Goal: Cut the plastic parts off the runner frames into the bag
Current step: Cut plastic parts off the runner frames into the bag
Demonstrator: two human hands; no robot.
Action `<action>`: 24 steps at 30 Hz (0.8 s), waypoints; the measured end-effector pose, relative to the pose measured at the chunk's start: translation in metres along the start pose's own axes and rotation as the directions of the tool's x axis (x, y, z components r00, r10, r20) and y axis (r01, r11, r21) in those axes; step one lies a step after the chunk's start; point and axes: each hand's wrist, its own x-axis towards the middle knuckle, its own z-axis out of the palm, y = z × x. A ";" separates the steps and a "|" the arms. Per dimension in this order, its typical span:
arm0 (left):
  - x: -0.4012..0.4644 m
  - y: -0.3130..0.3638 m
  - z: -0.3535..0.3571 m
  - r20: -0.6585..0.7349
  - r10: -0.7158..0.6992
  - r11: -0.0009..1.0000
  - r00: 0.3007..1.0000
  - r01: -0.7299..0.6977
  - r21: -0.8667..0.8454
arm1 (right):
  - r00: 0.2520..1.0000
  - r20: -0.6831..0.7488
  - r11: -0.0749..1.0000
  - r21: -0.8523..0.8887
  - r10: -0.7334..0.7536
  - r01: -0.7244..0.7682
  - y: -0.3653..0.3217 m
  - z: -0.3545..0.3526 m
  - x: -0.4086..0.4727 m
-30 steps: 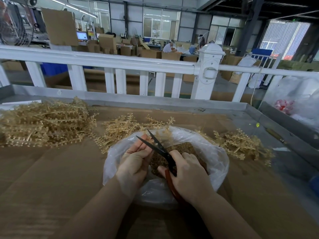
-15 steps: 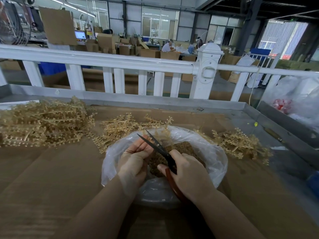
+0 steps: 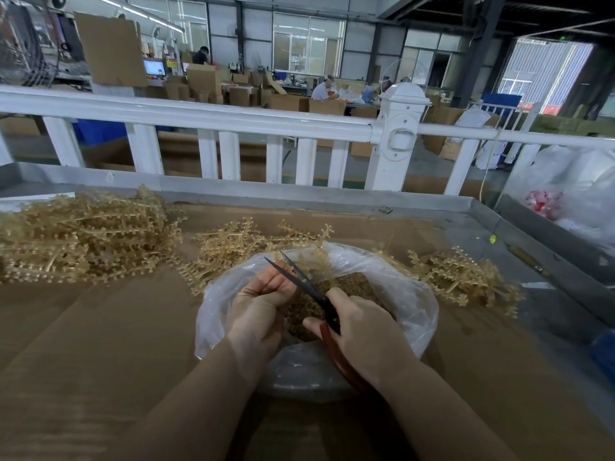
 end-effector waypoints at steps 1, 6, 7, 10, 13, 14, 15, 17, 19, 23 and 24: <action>0.000 0.000 0.001 0.001 0.000 1.000 1.000 0.000 -0.002 | 1.000 -0.004 1.000 -0.005 -0.001 0.001 0.000 0.000 0.000; -0.001 0.000 0.002 -0.022 -0.017 1.000 1.000 0.017 0.000 | 1.000 -0.022 0.999 -0.046 -0.001 0.000 0.000 0.001 -0.002; -0.002 0.000 0.003 -0.022 -0.014 1.000 1.000 0.014 0.001 | 1.000 -0.026 0.999 -0.055 -0.004 0.003 0.001 0.000 -0.002; -0.004 0.001 0.004 -0.026 -0.005 1.000 1.000 0.005 -0.012 | 0.999 -0.048 0.997 -0.072 -0.011 0.008 0.001 0.000 -0.003; -0.004 0.000 0.005 -0.014 0.002 1.000 1.000 -0.002 -0.018 | 0.998 -0.070 0.996 -0.086 -0.006 0.000 0.000 -0.001 -0.004; -0.004 0.000 0.005 -0.013 0.003 1.000 1.000 -0.003 -0.016 | 0.997 -0.073 0.996 -0.089 -0.004 -0.003 -0.001 -0.001 -0.004; -0.003 0.000 0.004 -0.014 0.005 1.000 1.000 -0.005 -0.014 | 0.997 -0.072 0.996 -0.089 -0.002 -0.004 -0.001 -0.001 -0.004; -0.003 0.001 0.004 -0.008 0.007 1.000 1.000 -0.007 -0.011 | 0.998 -0.063 0.998 -0.069 0.001 -0.005 -0.001 -0.002 -0.004; -0.003 0.000 0.004 0.003 0.006 1.000 1.000 -0.006 -0.011 | 0.998 -0.056 1.000 -0.012 0.005 -0.006 0.000 -0.003 -0.004; -0.001 0.000 0.004 0.002 0.008 1.000 1.000 -0.008 -0.009 | 0.998 -0.065 1.000 0.023 0.009 -0.007 0.000 -0.003 -0.004; -0.001 0.000 0.004 0.000 0.005 1.000 1.000 -0.005 -0.010 | 0.998 -0.066 1.000 0.017 0.008 -0.007 -0.001 -0.002 -0.004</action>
